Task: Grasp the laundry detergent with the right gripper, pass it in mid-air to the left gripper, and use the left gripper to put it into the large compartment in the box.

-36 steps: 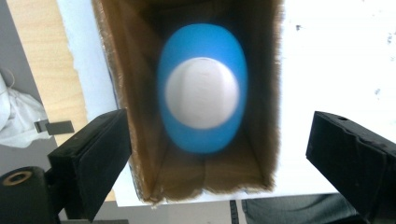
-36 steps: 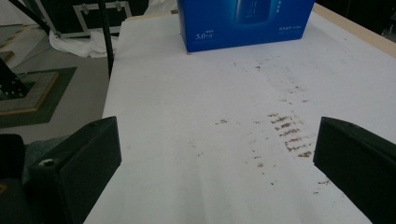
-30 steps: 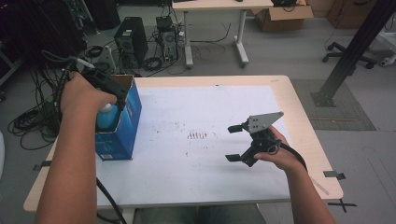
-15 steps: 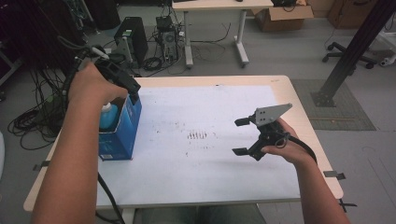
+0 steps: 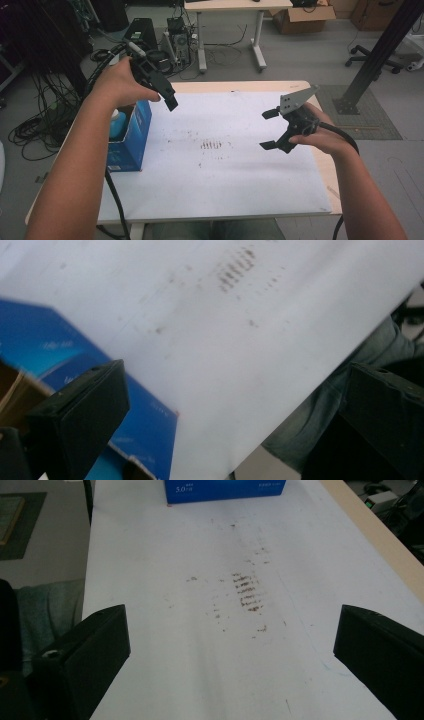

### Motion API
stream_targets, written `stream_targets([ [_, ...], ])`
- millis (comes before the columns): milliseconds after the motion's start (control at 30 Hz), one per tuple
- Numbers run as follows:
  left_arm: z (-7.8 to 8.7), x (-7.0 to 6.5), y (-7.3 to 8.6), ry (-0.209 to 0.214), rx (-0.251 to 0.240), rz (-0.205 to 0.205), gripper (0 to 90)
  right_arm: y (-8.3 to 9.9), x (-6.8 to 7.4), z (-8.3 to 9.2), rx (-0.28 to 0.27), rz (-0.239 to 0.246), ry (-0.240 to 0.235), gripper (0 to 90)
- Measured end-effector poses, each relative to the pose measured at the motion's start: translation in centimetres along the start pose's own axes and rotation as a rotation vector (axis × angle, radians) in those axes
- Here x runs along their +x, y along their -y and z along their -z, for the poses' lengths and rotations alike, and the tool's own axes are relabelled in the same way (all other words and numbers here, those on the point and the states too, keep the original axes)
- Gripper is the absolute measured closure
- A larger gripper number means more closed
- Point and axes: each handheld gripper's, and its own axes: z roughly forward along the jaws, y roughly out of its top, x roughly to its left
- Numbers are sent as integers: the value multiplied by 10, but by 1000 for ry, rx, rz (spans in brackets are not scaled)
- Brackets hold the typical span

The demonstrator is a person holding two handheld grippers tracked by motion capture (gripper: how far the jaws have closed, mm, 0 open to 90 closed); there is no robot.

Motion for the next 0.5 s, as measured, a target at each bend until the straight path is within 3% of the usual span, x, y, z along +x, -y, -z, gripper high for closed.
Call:
stream_targets([
  [133, -8, -13, -7, -6, 43, -140, 2, -7, -6, 2, 76, 2, -10, 19],
  [233, -14, -20, -9, -18, 74, -207, 2, -12, -9, 3, 135, 5, -13, 22],
  [367, -23, -27, -11, -34, 103, -267, 2, -18, -12, 1, 224, 29, -27, 25],
  [500, -31, -35, -14, -15, 127, -318, 2, -20, -14, -2, 307, 38, -43, 28],
])
